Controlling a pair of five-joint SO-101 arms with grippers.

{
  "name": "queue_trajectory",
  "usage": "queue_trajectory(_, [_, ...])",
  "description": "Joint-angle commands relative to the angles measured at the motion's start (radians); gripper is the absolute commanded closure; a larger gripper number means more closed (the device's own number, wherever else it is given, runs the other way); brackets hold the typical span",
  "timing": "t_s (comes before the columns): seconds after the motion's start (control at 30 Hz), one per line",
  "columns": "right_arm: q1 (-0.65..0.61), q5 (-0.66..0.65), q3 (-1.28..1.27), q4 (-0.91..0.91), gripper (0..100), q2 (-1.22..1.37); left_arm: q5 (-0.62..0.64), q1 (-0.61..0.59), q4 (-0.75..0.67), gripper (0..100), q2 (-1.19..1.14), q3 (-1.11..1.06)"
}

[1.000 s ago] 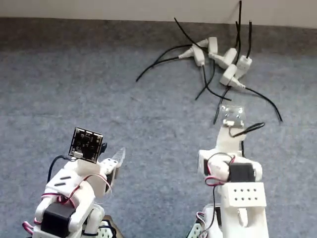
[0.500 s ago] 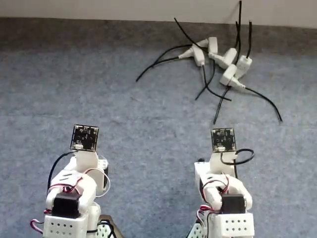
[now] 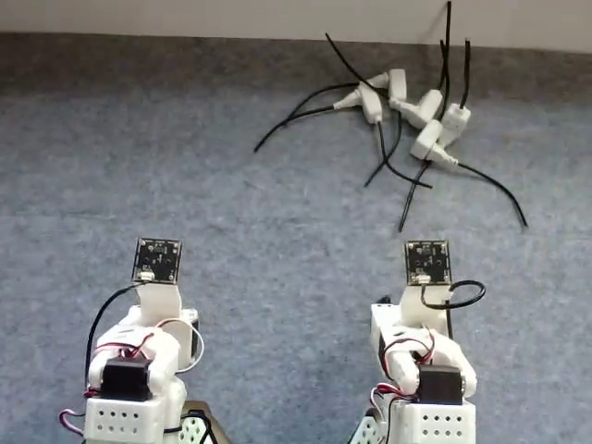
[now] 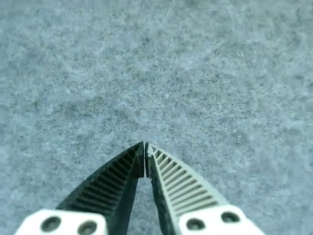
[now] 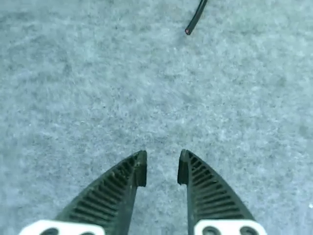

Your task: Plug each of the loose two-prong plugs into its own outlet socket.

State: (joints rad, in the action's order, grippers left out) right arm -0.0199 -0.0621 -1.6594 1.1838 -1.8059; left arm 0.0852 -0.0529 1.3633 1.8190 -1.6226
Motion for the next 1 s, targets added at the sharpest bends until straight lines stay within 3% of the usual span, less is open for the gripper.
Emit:
queue_trajectory(0.0, [0.042,-0.009,-0.136,0.033,88.6,-0.004,-0.008,-0.013,0.005,97,0.005,0.001])
queue_trajectory(0.23, [0.068,-0.009,-0.136,0.039,89.9,-0.004,-0.008,-0.015,-0.014,97,0.005,-0.070])
queue_trajectory(0.33, [0.068,-0.009,-0.136,0.039,99.8,-0.004,-0.008,-0.015,-0.015,97,0.005,-0.073])
queue_trajectory(0.97, [0.056,-0.002,-0.136,0.051,99.2,-0.004,-0.006,-0.013,-0.015,97,0.005,-0.073])
